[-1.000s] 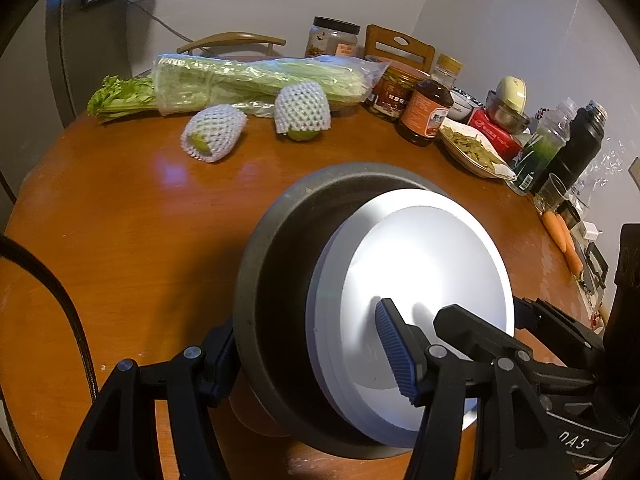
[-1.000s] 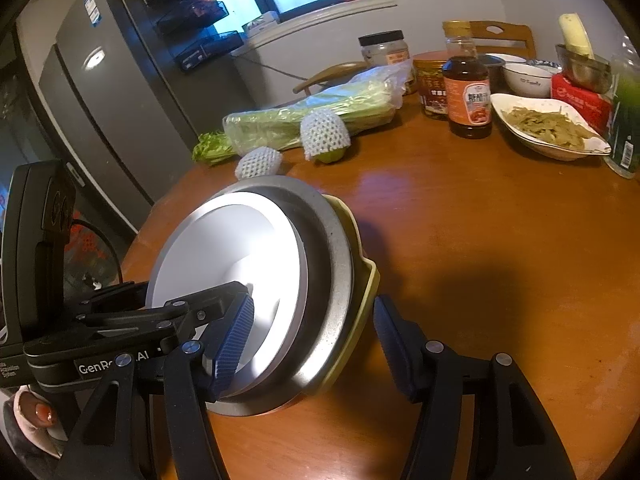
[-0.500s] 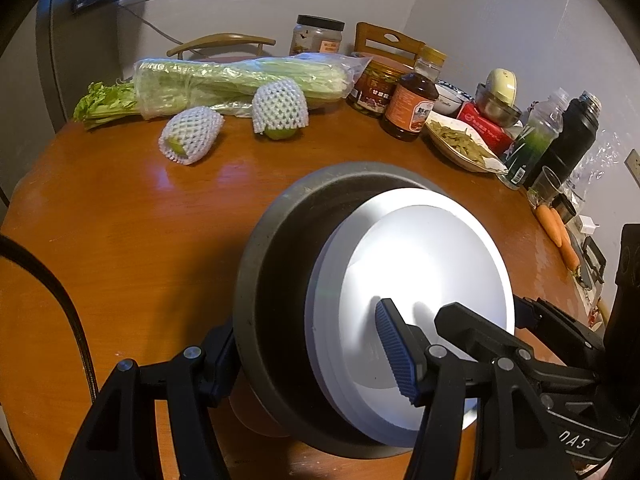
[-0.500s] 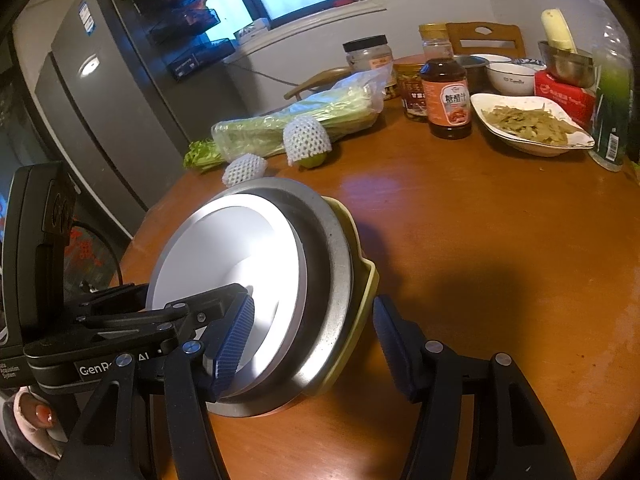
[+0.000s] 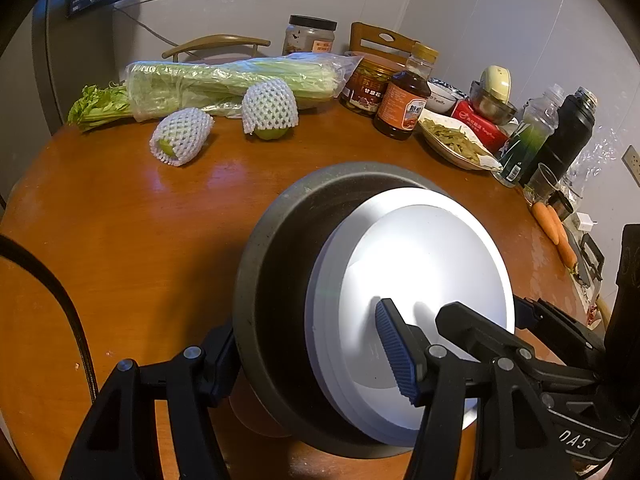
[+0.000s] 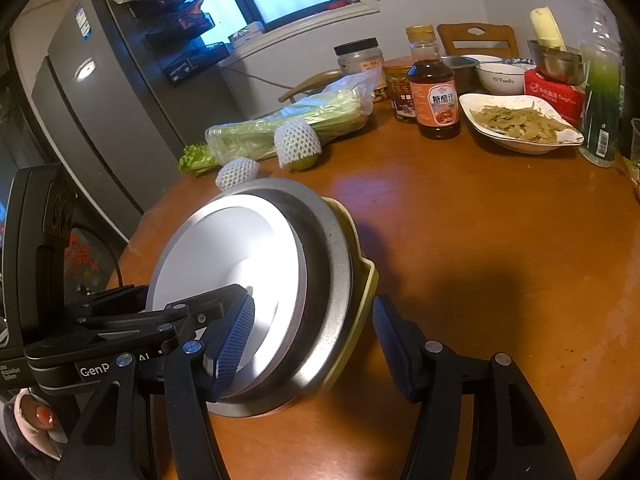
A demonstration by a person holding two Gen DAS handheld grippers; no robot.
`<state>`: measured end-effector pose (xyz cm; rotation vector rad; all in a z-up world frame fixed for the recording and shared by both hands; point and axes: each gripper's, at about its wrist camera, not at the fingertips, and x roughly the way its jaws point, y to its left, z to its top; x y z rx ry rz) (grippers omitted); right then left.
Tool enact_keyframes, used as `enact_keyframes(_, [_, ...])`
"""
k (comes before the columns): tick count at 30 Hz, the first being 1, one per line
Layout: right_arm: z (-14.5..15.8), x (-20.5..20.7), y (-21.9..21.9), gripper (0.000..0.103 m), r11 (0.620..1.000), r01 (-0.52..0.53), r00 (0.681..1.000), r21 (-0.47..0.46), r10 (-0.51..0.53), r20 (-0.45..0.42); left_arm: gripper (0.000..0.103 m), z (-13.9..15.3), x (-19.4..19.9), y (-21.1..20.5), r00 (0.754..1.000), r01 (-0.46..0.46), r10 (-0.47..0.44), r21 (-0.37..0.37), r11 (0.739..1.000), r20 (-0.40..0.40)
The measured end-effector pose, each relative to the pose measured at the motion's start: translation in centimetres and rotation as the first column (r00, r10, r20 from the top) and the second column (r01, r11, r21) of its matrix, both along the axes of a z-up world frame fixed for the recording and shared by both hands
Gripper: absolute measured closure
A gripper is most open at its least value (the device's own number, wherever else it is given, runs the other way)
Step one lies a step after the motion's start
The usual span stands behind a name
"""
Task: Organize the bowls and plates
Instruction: 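Lower the steel bowl onto the grey tray with the left gripper, then open the left gripper and withdraw it from the steel bowl rim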
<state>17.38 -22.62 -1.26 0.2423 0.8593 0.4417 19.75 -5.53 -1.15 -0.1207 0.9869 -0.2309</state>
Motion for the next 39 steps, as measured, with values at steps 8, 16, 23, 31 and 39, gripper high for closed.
enact_keyframes(8, [0.1, 0.0, 0.0, 0.041, 1.000, 0.002, 1.000, -0.008, -0.002, 0.004, 0.041, 0.0, 0.0, 0.0, 1.000, 0.000, 0.000, -0.001, 1.000, 0.001])
enact_keyframes(16, [0.1, -0.1, 0.1, 0.041, 1.000, 0.006, 1.000, -0.018, -0.006, 0.006, 0.041, 0.1, -0.2, 0.0, 1.000, 0.003, -0.003, -0.006, 1.000, 0.007])
enact_keyframes(23, [0.3, -0.1, 0.1, 0.040, 1.000, 0.018, 1.000, -0.019, -0.018, 0.000, 0.041, 0.4, -0.4, 0.4, 0.999, 0.010, -0.009, -0.020, 1.000, 0.033])
enact_keyframes(31, [1.1, -0.4, 0.4, 0.040, 0.998, 0.037, 0.999, -0.044, -0.036, 0.018, 0.041, 1.0, -0.6, 1.0, 0.998, -0.001, 0.002, -0.013, 1.000, 0.061])
enact_keyframes(39, [2.3, -1.7, 0.4, 0.040, 0.995, 0.061, 0.996, -0.083, -0.056, 0.064, 0.040, 2.1, -1.8, 2.4, 0.994, -0.030, 0.031, -0.012, 0.999, 0.104])
